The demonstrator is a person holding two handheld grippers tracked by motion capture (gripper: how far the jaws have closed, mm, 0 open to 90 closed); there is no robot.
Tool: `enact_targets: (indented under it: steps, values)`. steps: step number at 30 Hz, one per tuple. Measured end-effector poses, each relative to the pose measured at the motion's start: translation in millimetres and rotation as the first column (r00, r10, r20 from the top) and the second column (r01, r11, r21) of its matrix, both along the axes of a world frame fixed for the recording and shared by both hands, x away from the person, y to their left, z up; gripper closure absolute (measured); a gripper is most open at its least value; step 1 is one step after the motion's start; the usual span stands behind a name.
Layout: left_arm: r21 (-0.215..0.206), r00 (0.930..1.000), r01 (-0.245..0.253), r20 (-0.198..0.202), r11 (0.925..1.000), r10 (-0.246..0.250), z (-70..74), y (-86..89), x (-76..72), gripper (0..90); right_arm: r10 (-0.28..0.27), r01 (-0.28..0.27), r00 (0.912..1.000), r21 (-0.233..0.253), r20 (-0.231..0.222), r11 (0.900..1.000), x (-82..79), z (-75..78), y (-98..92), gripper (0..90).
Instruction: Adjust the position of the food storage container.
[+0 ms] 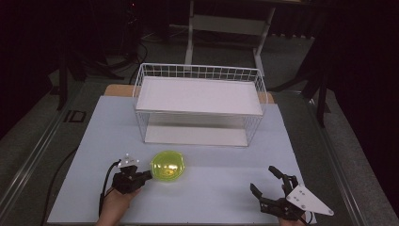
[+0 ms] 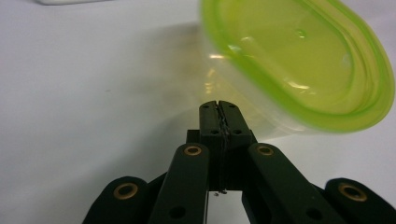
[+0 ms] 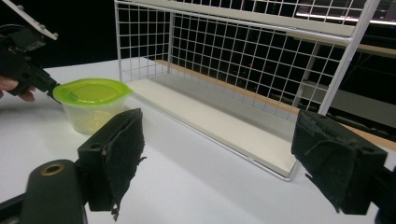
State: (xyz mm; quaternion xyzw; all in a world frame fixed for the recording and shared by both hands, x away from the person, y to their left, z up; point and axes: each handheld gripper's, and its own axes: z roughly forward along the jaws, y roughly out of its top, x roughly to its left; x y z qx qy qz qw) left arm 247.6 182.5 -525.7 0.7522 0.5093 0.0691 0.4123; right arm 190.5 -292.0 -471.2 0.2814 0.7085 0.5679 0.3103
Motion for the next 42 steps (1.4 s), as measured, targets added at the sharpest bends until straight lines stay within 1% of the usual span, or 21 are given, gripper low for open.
enact_targets:
  steps: [2,4,6,8,11,14,16,18,21,26,28,30,33,34,40,42]
  values:
    - [-0.011,1.0,-0.009,0.003,0.9999,0.009,-0.4,1.3,0.0,89.8,0.001,-0.001,1.0,0.002,-0.002,1.0,0.5,-0.3,0.3,16.8]
    - [-0.019,1.0,-0.003,0.005,0.9998,0.003,-1.5,-0.3,2.1,89.8,0.003,-0.003,1.0,-0.001,-0.003,1.0,0.5,-0.3,1.3,16.8]
    - [-0.024,1.0,0.001,-0.001,0.9997,-0.001,-3.1,-4.2,5.2,89.9,0.006,-0.006,1.0,-0.005,-0.003,1.0,0.2,-0.4,2.6,16.8]
    - [-0.032,0.9998,0.002,-0.017,0.9995,-0.003,-5.3,-7.4,9.4,89.8,0.007,-0.007,1.0,-0.008,-0.002,1.0,-0.1,-0.3,3.1,16.8]
    - [-0.043,0.9996,0.006,-0.026,0.9991,-0.007,-6.7,-12.6,15.2,89.9,0.005,-0.005,1.0,-0.005,0.0,1.0,-0.4,0.0,2.1,16.8]
    - [-0.039,0.9994,0.023,-0.025,0.999,-0.024,-5.5,-19.4,21.2,89.8,0.002,-0.002,1.0,0.0,-0.002,1.0,-0.1,-0.3,0.6,16.8]
    - [-0.044,0.9993,0.026,-0.027,0.9987,-0.027,-4.9,-25.4,25.5,89.9,0.003,-0.003,1.0,0.001,-0.003,1.0,-0.1,-0.2,0.1,16.8]
    - [-0.04,0.9988,0.041,-0.025,0.9984,-0.042,-3.9,-32.6,29.6,89.8,0.003,-0.003,1.0,0.001,-0.002,1.0,-0.7,0.1,0.1,16.8]
    - [-0.043,0.9972,0.064,-0.036,0.997,-0.065,-3.0,-44.9,33.6,89.9,0.003,-0.003,1.0,0.001,-0.004,1.0,-1.4,0.3,-0.2,16.8]
    - [-0.055,0.994,0.097,-0.045,0.9937,-0.1,-3.7,-64.5,34.5,89.9,0.002,-0.002,1.0,0.006,-0.004,1.0,-1.2,0.1,-2.5,16.8]
    - [-0.055,0.9929,0.106,-0.048,0.9929,-0.109,-3.3,-70.5,34.2,89.8,0.002,-0.002,1.0,0.008,-0.003,1.0,-0.9,0.0,-3.5,16.8]
    - [-0.064,0.9915,0.118,-0.048,0.9909,-0.121,-3.3,-75.7,33.1,89.9,0.002,-0.002,1.0,0.009,-0.005,1.0,-0.9,0.1,-4.0,16.8]
    - [-0.063,0.9891,0.136,-0.047,0.9887,-0.139,-3.4,-82.1,31.7,89.8,0.003,-0.003,1.0,0.009,-0.008,1.0,-0.7,-0.3,-3.8,16.8]
    - [-0.068,0.9893,0.134,-0.049,0.9887,-0.137,-3.2,-83.9,31.8,89.8,0.004,-0.004,0.9999,0.007,-0.01,1.0,-0.5,-0.4,-3.7,16.8]
    - [-0.073,0.9854,0.158,-0.051,0.9847,-0.162,-3.8,-94.5,35.5,89.8,0.011,-0.011,0.9999,0.0,-0.011,1.0,0.8,-0.9,-1.4,16.8]
    - [-0.072,0.9852,0.16,-0.051,0.9846,-0.163,-3.9,-97.5,36.4,89.8,0.013,-0.013,0.9998,-0.001,-0.016,1.0,1.4,-1.6,-1.3,16.8]
